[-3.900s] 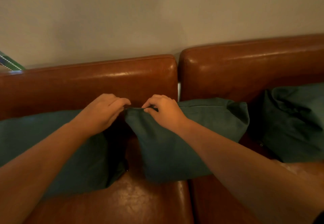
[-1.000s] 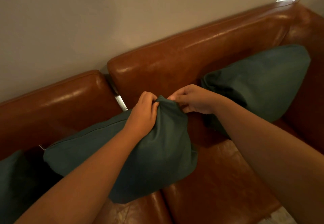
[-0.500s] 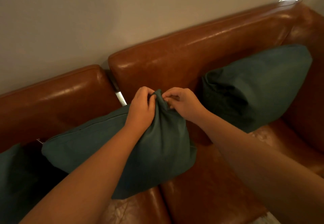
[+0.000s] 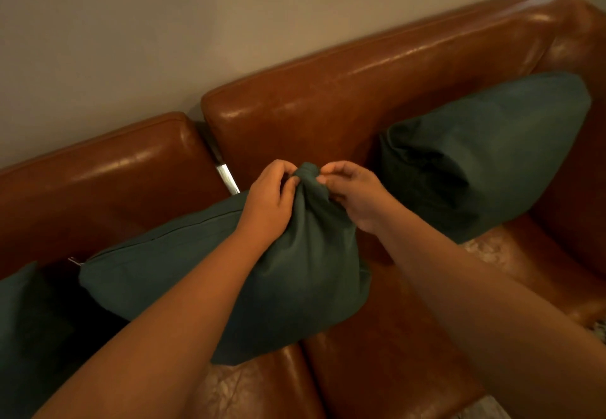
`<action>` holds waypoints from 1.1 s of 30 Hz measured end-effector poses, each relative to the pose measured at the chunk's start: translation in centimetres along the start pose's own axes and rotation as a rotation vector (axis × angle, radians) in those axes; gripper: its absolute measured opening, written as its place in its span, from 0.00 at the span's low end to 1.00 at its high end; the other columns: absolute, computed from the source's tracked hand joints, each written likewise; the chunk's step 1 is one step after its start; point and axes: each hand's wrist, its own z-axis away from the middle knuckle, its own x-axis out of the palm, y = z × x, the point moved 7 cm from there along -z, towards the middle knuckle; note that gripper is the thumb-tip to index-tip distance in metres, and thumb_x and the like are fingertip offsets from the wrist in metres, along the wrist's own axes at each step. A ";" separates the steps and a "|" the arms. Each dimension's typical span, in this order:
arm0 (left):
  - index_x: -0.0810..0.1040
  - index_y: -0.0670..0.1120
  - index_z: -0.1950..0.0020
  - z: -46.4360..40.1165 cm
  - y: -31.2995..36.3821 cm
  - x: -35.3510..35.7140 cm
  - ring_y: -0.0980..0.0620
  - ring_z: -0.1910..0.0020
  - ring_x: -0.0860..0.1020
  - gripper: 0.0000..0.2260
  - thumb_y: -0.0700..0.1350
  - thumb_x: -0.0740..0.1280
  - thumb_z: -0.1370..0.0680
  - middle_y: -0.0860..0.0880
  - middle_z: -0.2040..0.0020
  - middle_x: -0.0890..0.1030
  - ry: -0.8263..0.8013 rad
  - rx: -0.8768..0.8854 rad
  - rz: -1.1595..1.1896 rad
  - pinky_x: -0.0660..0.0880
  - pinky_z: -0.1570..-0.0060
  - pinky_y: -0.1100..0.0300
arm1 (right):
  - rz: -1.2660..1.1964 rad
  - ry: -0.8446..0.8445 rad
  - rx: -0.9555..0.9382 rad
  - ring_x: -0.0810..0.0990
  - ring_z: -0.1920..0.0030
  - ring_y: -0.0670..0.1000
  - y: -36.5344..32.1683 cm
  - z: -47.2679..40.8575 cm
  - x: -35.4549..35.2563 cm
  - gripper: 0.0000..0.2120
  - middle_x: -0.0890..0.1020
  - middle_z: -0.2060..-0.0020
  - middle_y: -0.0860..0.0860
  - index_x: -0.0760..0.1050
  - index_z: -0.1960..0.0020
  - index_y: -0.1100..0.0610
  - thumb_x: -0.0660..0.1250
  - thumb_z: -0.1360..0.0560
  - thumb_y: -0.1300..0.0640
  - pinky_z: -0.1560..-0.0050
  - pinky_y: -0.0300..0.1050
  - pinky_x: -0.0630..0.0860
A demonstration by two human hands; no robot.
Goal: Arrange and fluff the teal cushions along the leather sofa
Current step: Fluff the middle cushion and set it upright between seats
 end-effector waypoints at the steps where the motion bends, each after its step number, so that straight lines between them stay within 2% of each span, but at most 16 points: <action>1: 0.73 0.43 0.53 0.1 0.1 -0.1 0.59 0.58 0.71 0.03 0.38 0.61 0.21 0.50 0.56 0.74 -0.010 0.009 -0.007 0.66 0.57 0.74 | -0.043 0.006 -0.001 0.74 0.67 0.48 -0.3 -0.2 -0.5 0.10 0.77 0.66 0.52 0.74 0.57 0.56 0.67 0.27 0.70 0.64 0.40 0.74; 5: 0.72 0.45 0.53 0.5 0.3 0.1 0.59 0.57 0.69 0.03 0.38 0.62 0.21 0.50 0.55 0.73 -0.087 0.040 -0.052 0.65 0.57 0.74 | -0.082 -0.007 0.136 0.69 0.66 0.48 -0.8 -0.8 -2.1 0.11 0.73 0.66 0.50 0.71 0.52 0.53 0.67 0.26 0.67 0.60 0.42 0.68; 8: 0.73 0.47 0.53 0.2 0.7 -0.1 0.59 0.56 0.70 0.03 0.40 0.64 0.24 0.51 0.55 0.73 -0.087 0.039 -0.042 0.67 0.56 0.72 | -0.169 -0.034 0.211 0.73 0.56 0.50 -0.4 -1.1 -1.7 0.10 0.75 0.56 0.53 0.70 0.49 0.54 0.66 0.25 0.65 0.55 0.43 0.71; 10: 0.76 0.46 0.47 -0.7 1.7 -0.7 0.60 0.52 0.72 0.10 0.43 0.66 0.27 0.51 0.51 0.74 -0.067 0.029 0.001 0.67 0.54 0.73 | -0.189 -0.043 0.230 0.75 0.52 0.52 -0.3 -1.4 -1.4 0.10 0.75 0.53 0.54 0.69 0.47 0.54 0.66 0.25 0.63 0.54 0.46 0.73; 12: 0.76 0.48 0.39 -1.8 3.2 -0.3 0.60 0.48 0.72 0.17 0.49 0.69 0.28 0.52 0.47 0.74 -0.162 0.068 -0.056 0.67 0.49 0.72 | -0.158 -0.090 0.230 0.76 0.54 0.52 -0.5 -1.8 -1.1 0.10 0.76 0.55 0.53 0.69 0.47 0.54 0.66 0.25 0.63 0.56 0.46 0.74; 13: 0.75 0.49 0.38 -2.4 3.8 0.2 0.58 0.46 0.72 0.19 0.50 0.71 0.28 0.51 0.45 0.74 -0.238 0.100 -0.148 0.68 0.46 0.68 | -0.123 -0.111 0.223 0.76 0.56 0.52 -0.8 -1.9 -1.0 0.09 0.76 0.57 0.53 0.69 0.49 0.54 0.66 0.25 0.63 0.57 0.46 0.74; 15: 0.76 0.51 0.39 -3.6 4.4 0.8 0.54 0.45 0.73 0.19 0.50 0.72 0.28 0.51 0.45 0.75 -0.326 0.109 -0.295 0.70 0.45 0.60 | -0.033 -0.126 0.198 0.76 0.60 0.51 -1.2 -2.2 -1.1 0.09 0.76 0.59 0.53 0.69 0.51 0.53 0.68 0.25 0.62 0.58 0.46 0.74; 16: 0.77 0.51 0.41 -4.1 4.4 0.8 0.54 0.47 0.73 0.18 0.49 0.73 0.29 0.51 0.46 0.76 -0.337 0.081 -0.309 0.70 0.47 0.59 | 0.003 -0.121 0.171 0.75 0.61 0.50 -1.5 -2.3 -1.1 0.10 0.76 0.60 0.52 0.69 0.52 0.52 0.68 0.26 0.62 0.59 0.45 0.73; 20: 0.79 0.51 0.47 -5.3 3.9 0.0 0.55 0.54 0.76 0.12 0.43 0.74 0.30 0.54 0.55 0.78 -0.353 0.002 -0.248 0.71 0.53 0.62 | 0.049 -0.081 -0.014 0.77 0.59 0.48 -2.3 -1.8 -1.5 0.04 0.79 0.60 0.48 0.72 0.50 0.52 0.65 0.22 0.53 0.56 0.45 0.71; 22: 0.80 0.52 0.50 -5.8 3.1 -0.9 0.55 0.56 0.76 0.11 0.42 0.73 0.30 0.53 0.56 0.79 -0.350 -0.026 -0.218 0.73 0.51 0.60 | 0.172 -0.079 -0.037 0.77 0.55 0.47 -0.9 -1.4 -2.1 0.09 0.80 0.55 0.46 0.75 0.47 0.49 0.60 0.21 0.46 0.53 0.44 0.71; 24: 0.79 0.53 0.51 -6.4 2.0 -2.0 0.55 0.58 0.75 0.11 0.40 0.73 0.29 0.52 0.56 0.79 -0.308 -0.056 -0.181 0.74 0.49 0.56 | 0.314 -0.114 0.035 0.76 0.48 0.44 2.6 -0.7 -2.8 0.13 0.79 0.48 0.43 0.75 0.43 0.47 0.57 0.20 0.43 0.47 0.42 0.70; 26: 0.78 0.53 0.49 -7.0 1.1 -2.5 0.52 0.58 0.74 0.12 0.39 0.71 0.28 0.50 0.55 0.77 -0.271 -0.096 -0.193 0.74 0.49 0.54 | 0.416 -0.119 0.069 0.74 0.40 0.43 6.0 0.2 -3.9 0.16 0.76 0.41 0.40 0.73 0.36 0.48 0.57 0.20 0.45 0.38 0.41 0.69; 28: 0.78 0.51 0.45 -7.2 1.0 -2.1 0.48 0.52 0.76 0.12 0.39 0.68 0.26 0.47 0.51 0.76 -0.236 -0.081 -0.303 0.71 0.46 0.56 | 0.442 -0.096 0.086 0.68 0.37 0.43 7.9 1.1 -4.6 0.18 0.70 0.39 0.41 0.67 0.29 0.49 0.56 0.18 0.49 0.36 0.39 0.64; 31: 0.79 0.49 0.43 -7.0 4.0 -1.1 0.42 0.43 0.71 0.15 0.37 0.63 0.27 0.44 0.47 0.73 -0.097 0.063 -0.398 0.65 0.41 0.57 | 0.477 -0.046 0.077 0.63 0.32 0.44 9.4 1.0 -5.1 0.20 0.68 0.33 0.45 0.60 0.25 0.49 0.52 0.17 0.52 0.35 0.37 0.59; 33: 0.79 0.48 0.42 -6.2 6.9 1.7 0.42 0.42 0.70 0.16 0.36 0.62 0.27 0.43 0.44 0.74 -0.150 0.189 -0.416 0.64 0.41 0.57 | 0.444 0.021 0.028 0.63 0.30 0.46 9.9 0.6 -5.7 0.20 0.68 0.32 0.47 0.60 0.25 0.52 0.51 0.17 0.55 0.34 0.36 0.60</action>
